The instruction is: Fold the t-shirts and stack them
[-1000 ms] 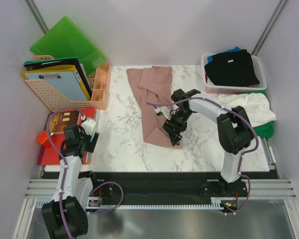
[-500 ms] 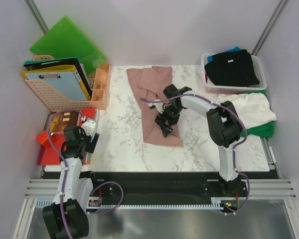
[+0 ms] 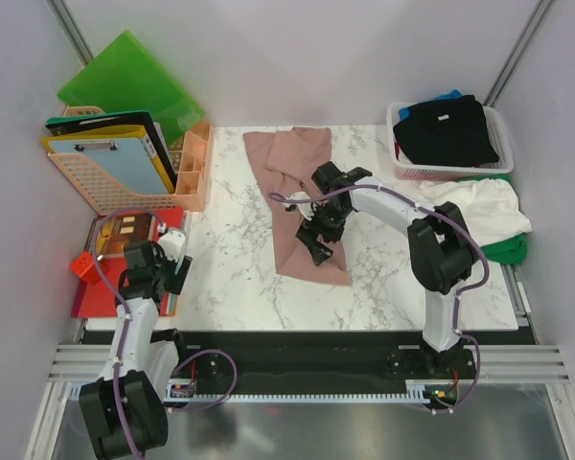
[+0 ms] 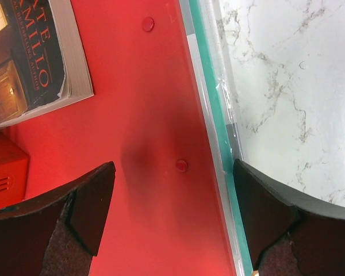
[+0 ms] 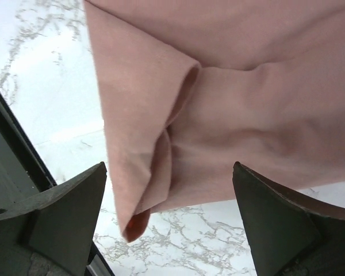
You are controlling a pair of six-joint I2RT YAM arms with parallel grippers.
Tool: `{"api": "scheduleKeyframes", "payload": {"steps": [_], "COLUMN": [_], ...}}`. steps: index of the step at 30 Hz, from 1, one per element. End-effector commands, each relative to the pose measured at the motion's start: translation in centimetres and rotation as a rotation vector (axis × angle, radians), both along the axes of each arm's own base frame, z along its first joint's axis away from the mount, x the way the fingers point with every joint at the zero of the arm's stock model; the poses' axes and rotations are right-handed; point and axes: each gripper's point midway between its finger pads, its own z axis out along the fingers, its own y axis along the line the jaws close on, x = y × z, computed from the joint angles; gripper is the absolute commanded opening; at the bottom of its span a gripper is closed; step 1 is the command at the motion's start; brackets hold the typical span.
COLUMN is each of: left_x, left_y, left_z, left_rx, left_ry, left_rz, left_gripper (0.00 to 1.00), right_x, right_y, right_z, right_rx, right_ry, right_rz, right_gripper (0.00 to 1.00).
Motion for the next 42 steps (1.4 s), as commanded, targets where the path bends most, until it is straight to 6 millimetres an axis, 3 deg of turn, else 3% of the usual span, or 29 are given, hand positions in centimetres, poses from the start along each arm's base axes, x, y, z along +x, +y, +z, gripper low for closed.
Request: {"api": "scheduleKeyframes", "payload": {"steps": [1, 6, 14, 21, 27, 33, 35, 42], "left_x": [0.1, 0.2, 0.0, -0.2, -0.1, -0.3, -0.3, -0.2], "left_y": [0.0, 0.0, 0.2, 0.0, 0.0, -0.1, -0.2, -0.1], "left_z": [-0.3, -0.2, 0.0, -0.4, -0.4, -0.6, -0.7, -0.6], "left_rx": [0.001, 0.006, 0.028, 0.014, 0.011, 0.007, 0.001, 0.008], "left_ry": [0.016, 0.009, 0.0, 0.011, 0.008, 0.007, 0.005, 0.0], "left_rz": [-0.01, -0.015, -0.022, -0.021, -0.019, -0.016, -0.016, -0.022], "left_gripper": [0.9, 0.9, 0.9, 0.9, 0.9, 0.9, 0.9, 0.9], "right_x": [-1.4, -2.4, -2.0, -4.8, -8.9, -12.7, -13.3, -13.4], "right_y": [1.7, 2.7, 2.5, 3.2, 4.1, 5.6, 5.9, 4.1], "right_z": [3.3, 3.2, 0.7, 0.4, 0.9, 3.8, 4.7, 4.4], "right_rx": [0.042, 0.05, 0.017, 0.031, 0.043, 0.096, 0.11, 0.053], "right_ry": [-0.046, -0.032, -0.017, 0.035, 0.072, 0.071, 0.035, -0.038], "right_rz": [0.037, 0.055, 0.062, 0.102, 0.158, 0.186, 0.19, 0.153], "right_gripper": [0.98, 0.98, 0.98, 0.98, 0.98, 0.98, 0.98, 0.98]}}
